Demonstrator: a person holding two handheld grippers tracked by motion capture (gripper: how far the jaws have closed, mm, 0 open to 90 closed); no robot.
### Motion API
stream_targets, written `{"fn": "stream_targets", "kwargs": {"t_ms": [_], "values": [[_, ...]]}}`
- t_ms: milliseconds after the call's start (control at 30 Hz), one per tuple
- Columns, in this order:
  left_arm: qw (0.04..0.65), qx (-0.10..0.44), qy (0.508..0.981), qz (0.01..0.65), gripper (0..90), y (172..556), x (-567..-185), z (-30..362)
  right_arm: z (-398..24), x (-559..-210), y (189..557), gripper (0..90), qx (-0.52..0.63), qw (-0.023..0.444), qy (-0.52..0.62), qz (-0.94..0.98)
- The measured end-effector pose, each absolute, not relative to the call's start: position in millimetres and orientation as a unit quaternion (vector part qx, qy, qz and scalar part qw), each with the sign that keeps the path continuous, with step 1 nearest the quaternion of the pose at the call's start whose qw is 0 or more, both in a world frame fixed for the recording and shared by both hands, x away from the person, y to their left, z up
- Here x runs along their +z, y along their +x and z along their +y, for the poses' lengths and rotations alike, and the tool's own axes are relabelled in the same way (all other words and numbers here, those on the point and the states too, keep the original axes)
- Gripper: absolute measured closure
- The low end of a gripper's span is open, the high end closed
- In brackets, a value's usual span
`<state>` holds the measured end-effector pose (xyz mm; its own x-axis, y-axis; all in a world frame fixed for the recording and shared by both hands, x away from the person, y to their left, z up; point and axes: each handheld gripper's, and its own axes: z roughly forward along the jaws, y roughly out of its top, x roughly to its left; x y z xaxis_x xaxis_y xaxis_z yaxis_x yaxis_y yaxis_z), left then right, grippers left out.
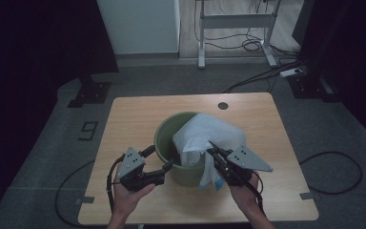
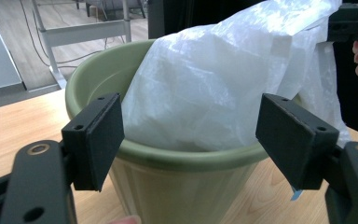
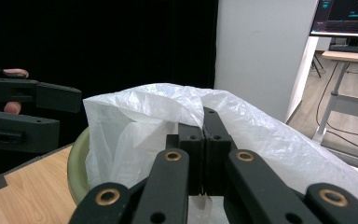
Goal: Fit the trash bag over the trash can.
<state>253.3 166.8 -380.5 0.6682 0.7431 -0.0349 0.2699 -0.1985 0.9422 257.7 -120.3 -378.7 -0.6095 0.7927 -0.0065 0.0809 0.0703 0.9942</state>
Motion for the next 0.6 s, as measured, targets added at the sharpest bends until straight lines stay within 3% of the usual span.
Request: {"fn": "stream_targets", "kwargs": {"t_ms": [600], "values": [[0.538, 0.219, 0.751, 0.315, 22.8, 253.4, -374.4, 140.6, -116.7, -379.1, 258.5, 87.1, 0.599, 0.296, 0.327, 0.668]]}}
